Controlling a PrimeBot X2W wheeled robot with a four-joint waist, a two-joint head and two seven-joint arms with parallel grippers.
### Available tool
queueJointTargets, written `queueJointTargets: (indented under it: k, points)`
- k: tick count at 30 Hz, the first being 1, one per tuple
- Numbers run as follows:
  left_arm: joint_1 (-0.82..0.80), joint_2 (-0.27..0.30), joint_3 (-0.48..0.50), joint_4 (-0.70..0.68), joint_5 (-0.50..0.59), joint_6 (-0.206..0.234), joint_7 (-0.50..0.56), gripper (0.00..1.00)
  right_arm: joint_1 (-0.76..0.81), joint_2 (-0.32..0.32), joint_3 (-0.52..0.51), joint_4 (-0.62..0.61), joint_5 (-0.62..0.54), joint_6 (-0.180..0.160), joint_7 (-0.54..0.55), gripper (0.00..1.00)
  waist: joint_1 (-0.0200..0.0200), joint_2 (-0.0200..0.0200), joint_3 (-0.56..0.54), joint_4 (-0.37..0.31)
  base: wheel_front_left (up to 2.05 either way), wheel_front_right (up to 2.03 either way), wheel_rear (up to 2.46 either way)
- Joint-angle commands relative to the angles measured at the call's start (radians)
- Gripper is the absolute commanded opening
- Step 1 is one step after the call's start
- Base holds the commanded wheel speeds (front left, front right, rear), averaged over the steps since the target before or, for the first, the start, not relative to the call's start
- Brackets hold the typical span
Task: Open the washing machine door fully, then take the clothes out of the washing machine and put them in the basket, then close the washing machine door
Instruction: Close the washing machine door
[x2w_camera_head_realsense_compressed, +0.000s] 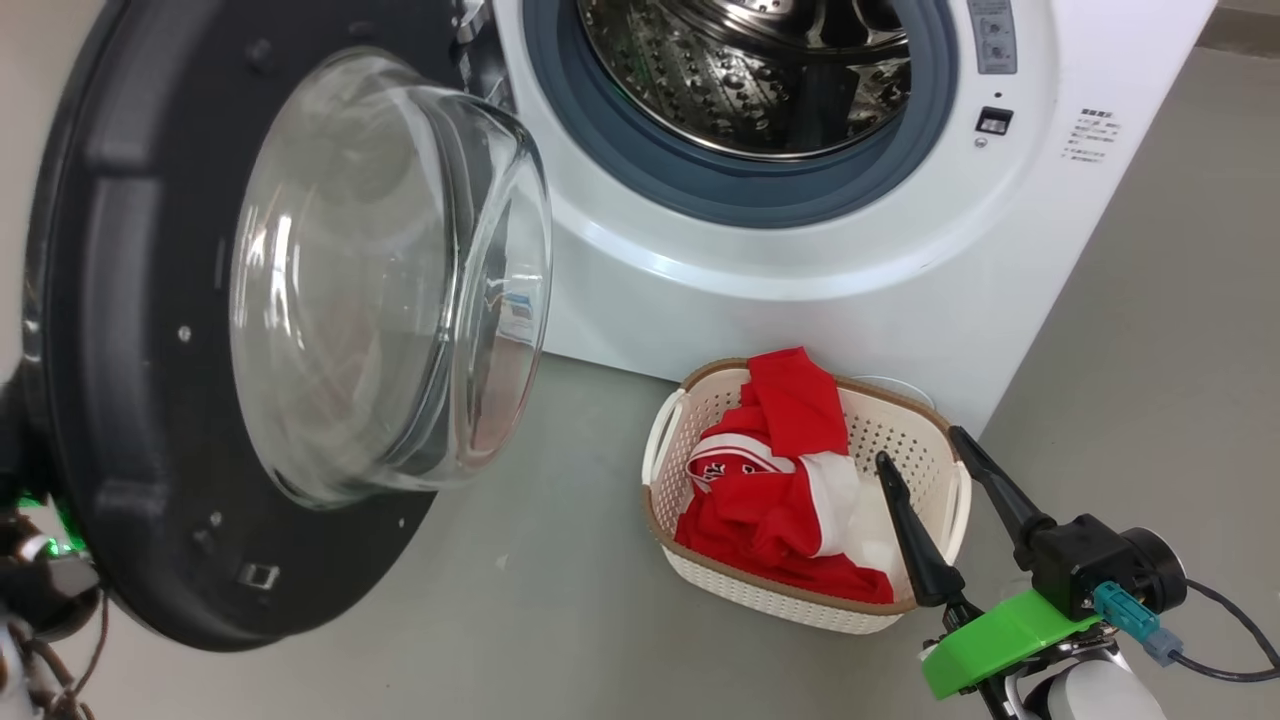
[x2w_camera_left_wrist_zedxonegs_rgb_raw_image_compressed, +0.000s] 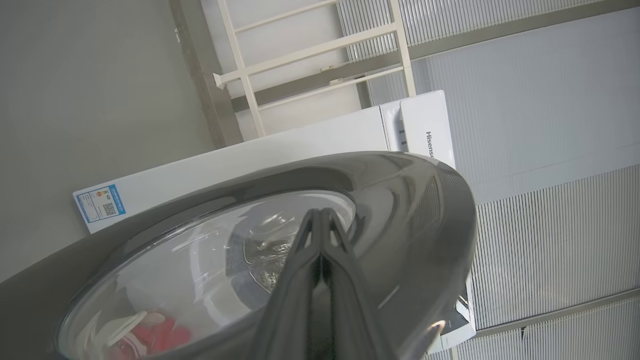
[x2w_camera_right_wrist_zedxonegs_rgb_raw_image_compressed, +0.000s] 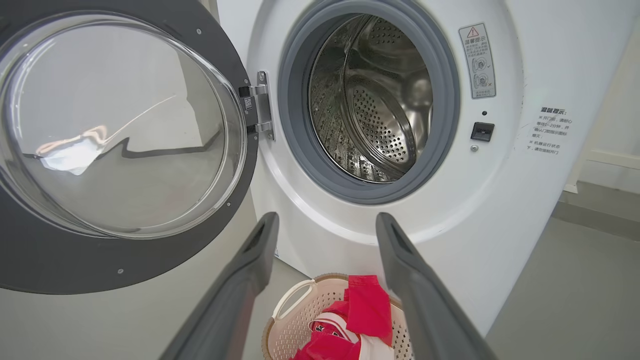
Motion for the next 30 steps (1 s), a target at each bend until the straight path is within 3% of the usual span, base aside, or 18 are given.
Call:
queueJointTargets:
  k: [1,21,30]
  points:
    - [0.008,0.014,-0.008,-0.04,-0.014,0.007,0.011,0.0,-0.018,0.0,0.023,-0.02,0.006,0.006,-0.006,1.0,0.0,0.0,-0.005,-0.008,0.0,0.0,0.0]
    - [0.2,0.007,-0.275,-0.289,-0.172,0.082,-0.192,0.0,-0.003,0.0,0.009,-0.02,0.036,0.006,-0.006,1.0,0.0,0.0,-0.031,-0.119,0.0,0.0,0.0]
    - [0.243,0.007,-0.318,-0.338,-0.201,0.096,-0.229,0.0,0.005,0.0,0.003,-0.022,0.032,0.006,-0.006,1.0,0.0,0.0,-0.039,-0.136,0.0,0.0,0.0]
